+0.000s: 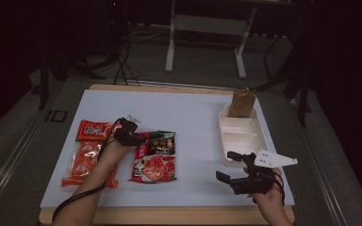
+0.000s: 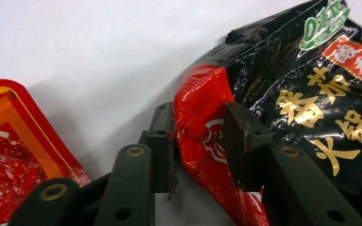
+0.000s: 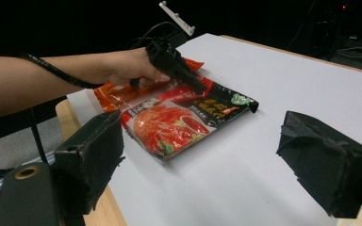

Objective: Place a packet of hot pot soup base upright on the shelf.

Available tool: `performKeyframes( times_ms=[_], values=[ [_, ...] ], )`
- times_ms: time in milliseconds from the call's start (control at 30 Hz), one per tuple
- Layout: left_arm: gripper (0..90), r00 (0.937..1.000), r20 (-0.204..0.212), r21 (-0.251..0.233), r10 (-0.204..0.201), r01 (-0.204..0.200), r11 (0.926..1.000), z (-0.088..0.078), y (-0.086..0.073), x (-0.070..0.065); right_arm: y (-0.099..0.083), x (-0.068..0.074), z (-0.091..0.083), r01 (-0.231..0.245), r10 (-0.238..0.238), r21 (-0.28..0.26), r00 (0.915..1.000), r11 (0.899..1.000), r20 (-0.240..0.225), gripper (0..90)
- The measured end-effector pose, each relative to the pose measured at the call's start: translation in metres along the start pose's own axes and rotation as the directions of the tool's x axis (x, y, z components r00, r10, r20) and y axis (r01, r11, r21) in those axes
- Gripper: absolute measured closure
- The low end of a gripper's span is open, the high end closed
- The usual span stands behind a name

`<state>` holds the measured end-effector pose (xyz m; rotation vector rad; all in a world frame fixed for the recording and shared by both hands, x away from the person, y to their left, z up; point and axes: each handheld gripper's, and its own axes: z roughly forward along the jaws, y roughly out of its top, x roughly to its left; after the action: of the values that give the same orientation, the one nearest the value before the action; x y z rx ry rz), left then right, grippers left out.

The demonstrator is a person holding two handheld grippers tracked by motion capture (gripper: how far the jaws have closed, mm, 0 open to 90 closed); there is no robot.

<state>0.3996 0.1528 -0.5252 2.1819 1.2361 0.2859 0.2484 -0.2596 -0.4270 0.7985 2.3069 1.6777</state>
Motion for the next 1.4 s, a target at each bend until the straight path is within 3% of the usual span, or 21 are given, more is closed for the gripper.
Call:
performKeyframes(
  times_ms=[133,267,600,733,867,1133,1333,1400],
  values=[
    [80.0,0.9996,-0.024,-0.01,0.013,-0.013,0.9999,-0.002,0.0,-0.002,-0.001,-0.001,-0.001,-0.008,0.008,-0.001,1.0,1.0,-0.003,14.6],
    [83.3,0.9996,-0.027,-0.013,-0.01,0.009,0.9999,-0.005,0.001,-0.004,-0.001,-0.003,-0.001,-0.01,0.01,-0.001,0.9999,1.0,0.001,14.7],
    [86.1,0.9983,-0.043,-0.074,0.04,-0.043,0.9963,-0.02,0.004,-0.013,-0.001,-0.006,-0.003,-0.01,0.01,-0.006,0.9999,1.0,0.004,17.6],
    [86.6,0.9978,-0.049,-0.101,0.045,-0.05,0.9936,-0.028,0.006,-0.018,0.0,-0.007,-0.006,0.009,-0.008,-0.036,0.9997,0.999,0.024,17.7],
    [87.0,0.9971,-0.043,-0.138,0.062,-0.067,0.9881,-0.036,0.007,-0.021,0.001,-0.009,-0.009,0.014,-0.012,-0.073,0.9994,0.997,0.034,17.7],
    [87.3,0.9938,-0.06,-0.174,0.093,-0.102,0.9795,-0.048,0.009,-0.029,0.002,-0.008,-0.01,0.047,-0.043,-0.066,0.9971,0.997,0.063,17.0],
    [87.5,0.9916,-0.064,-0.21,0.113,-0.124,0.9699,-0.061,0.01,-0.038,0.004,-0.007,-0.013,0.074,-0.064,-0.084,0.9915,0.994,0.113,15.4],
    [87.6,0.9913,-0.059,-0.236,0.118,-0.128,0.9633,-0.066,0.01,-0.042,0.005,-0.008,-0.014,0.065,-0.055,-0.086,0.9915,0.994,0.118,14.8]
  ],
)
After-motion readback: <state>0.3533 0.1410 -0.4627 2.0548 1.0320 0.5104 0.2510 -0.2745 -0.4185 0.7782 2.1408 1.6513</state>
